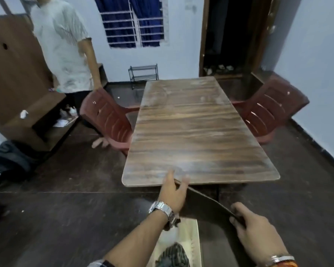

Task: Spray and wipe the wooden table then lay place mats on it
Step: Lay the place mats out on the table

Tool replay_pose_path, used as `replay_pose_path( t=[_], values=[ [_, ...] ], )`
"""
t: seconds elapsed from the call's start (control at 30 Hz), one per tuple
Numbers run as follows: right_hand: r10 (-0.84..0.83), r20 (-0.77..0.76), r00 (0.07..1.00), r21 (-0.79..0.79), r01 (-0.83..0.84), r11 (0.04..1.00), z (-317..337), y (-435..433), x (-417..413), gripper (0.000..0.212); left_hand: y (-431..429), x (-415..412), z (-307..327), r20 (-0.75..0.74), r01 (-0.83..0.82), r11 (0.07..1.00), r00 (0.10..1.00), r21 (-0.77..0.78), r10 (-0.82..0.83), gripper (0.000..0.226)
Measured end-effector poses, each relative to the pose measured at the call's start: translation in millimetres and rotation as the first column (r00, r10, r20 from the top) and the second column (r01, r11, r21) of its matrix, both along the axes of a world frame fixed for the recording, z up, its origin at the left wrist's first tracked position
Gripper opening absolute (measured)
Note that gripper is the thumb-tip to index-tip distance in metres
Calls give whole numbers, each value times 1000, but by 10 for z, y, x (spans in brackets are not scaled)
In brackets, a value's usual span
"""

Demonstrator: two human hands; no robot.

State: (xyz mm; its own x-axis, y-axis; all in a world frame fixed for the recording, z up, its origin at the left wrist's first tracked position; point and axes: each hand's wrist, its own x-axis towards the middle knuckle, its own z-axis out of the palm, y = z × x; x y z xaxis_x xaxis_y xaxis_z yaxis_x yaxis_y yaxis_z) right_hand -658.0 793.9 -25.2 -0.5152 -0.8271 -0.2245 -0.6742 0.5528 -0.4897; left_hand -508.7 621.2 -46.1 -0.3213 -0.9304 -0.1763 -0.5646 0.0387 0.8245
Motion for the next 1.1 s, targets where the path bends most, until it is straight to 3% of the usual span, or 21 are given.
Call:
replay_pose_path(
  t=[0.1, 0.23, 0.47, 0.67, 0.8, 0.9, 0.97, 1.1],
  values=[
    [28, -1, 1000, -100, -28, 995, 328, -300, 288, 16, -316, 324, 343, -31, -194, 980, 981, -54, 192, 73],
    [90, -64, 994, -145, -98, 985, 532, -819, 747, 18, -758, 910, 566, -45, -428, 903, 902, 33, 429, 66],
    [101, -134, 986, -181, -124, 976, 634, -2034, 1798, 13, -1818, 2026, 808, -151, -520, 848, 835, 99, 530, 74],
    [113, -167, 979, -109, -132, 985, 804, -2943, 2327, 16, -2591, 2620, 1047, -132, -451, 889, 879, 77, 457, 68],
    [144, -195, 970, -62, -159, 985, 809, -3492, 2246, 23, -3144, 2738, 1151, -115, -426, 904, 897, 31, 426, 56],
    [83, -185, 979, -26, -89, 996, 795, -3853, 2125, 34, -3509, 2716, 1185, -76, -369, 930, 927, 2, 368, 56],
    [34, -126, 991, -58, -41, 997, 785, -4032, 2067, 42, -3704, 2702, 1188, -52, -327, 944, 944, -40, 325, 55],
    [-171, 192, 966, -284, 221, 933, 632, -4408, 1952, 52, -4198, 2608, 1161, -2, -194, 973, 981, -123, 195, 49]
  ],
)
